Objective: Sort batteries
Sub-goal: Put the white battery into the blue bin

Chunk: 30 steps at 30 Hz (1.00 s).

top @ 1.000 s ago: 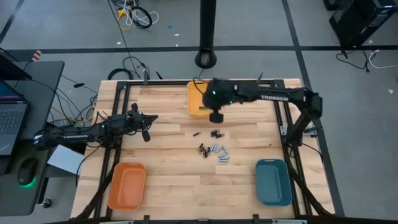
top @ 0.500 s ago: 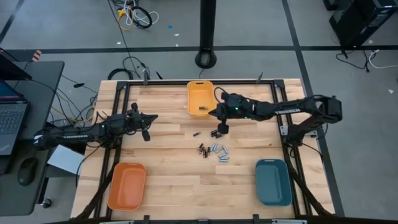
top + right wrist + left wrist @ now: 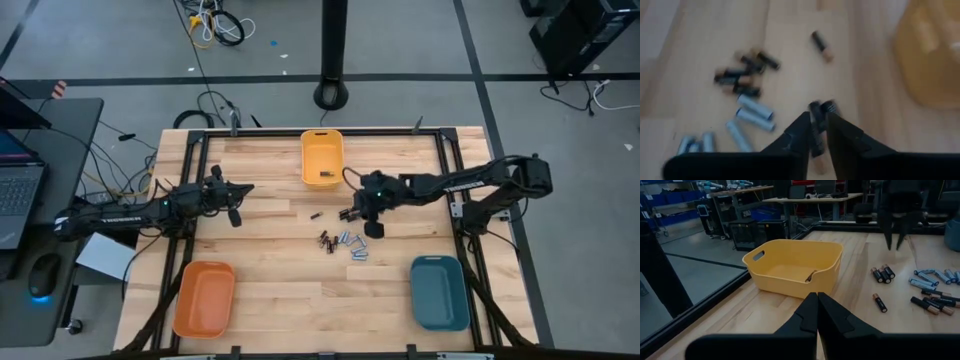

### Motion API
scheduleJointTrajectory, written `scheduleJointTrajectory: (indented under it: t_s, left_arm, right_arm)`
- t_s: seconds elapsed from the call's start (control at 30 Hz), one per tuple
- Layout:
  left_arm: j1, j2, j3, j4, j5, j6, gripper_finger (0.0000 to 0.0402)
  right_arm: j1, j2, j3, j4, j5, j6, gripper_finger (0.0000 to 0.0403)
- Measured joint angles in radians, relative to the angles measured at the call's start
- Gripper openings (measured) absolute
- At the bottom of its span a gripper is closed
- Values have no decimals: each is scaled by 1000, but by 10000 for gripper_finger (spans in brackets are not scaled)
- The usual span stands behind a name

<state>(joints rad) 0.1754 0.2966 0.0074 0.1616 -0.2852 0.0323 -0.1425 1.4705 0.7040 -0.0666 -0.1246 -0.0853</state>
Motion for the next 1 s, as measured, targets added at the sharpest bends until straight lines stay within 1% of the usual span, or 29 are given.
scheduleJointTrajectory:
  t_s: [0.07, 0.2, 0.3, 0.37, 0.6, 0.77, 0.87, 1.0]
  left_arm:
    - [0, 0, 0, 0, 0, -9, 12]
    - [0, 6, 0, 0, 0, -11, 12]
    - [0, 7, 0, 1, 0, -11, 12]
    - [0, 7, 0, 0, 0, -13, 12]
    - [0, 29, 0, 4, 0, -14, 12]
    - [0, 57, 0, 5, 0, -14, 12]
    - [0, 74, 0, 8, 0, -13, 12]
    - [0, 101, 0, 34, 1, -7, 12]
  right_arm:
    - [22, 9, 0, -11, 16, 4, 103]
    - [46, 17, 0, -47, 87, 7, 147]
    - [60, 17, 0, -42, 94, 6, 170]
    - [82, 17, 0, -40, 80, 4, 178]
    - [146, 17, 0, -40, 91, 77, 170]
    - [184, 18, 0, -38, 91, 82, 163]
    - [197, 49, 0, -18, 95, 83, 159]
    - [210, 134, 31, -6, 97, 85, 159]
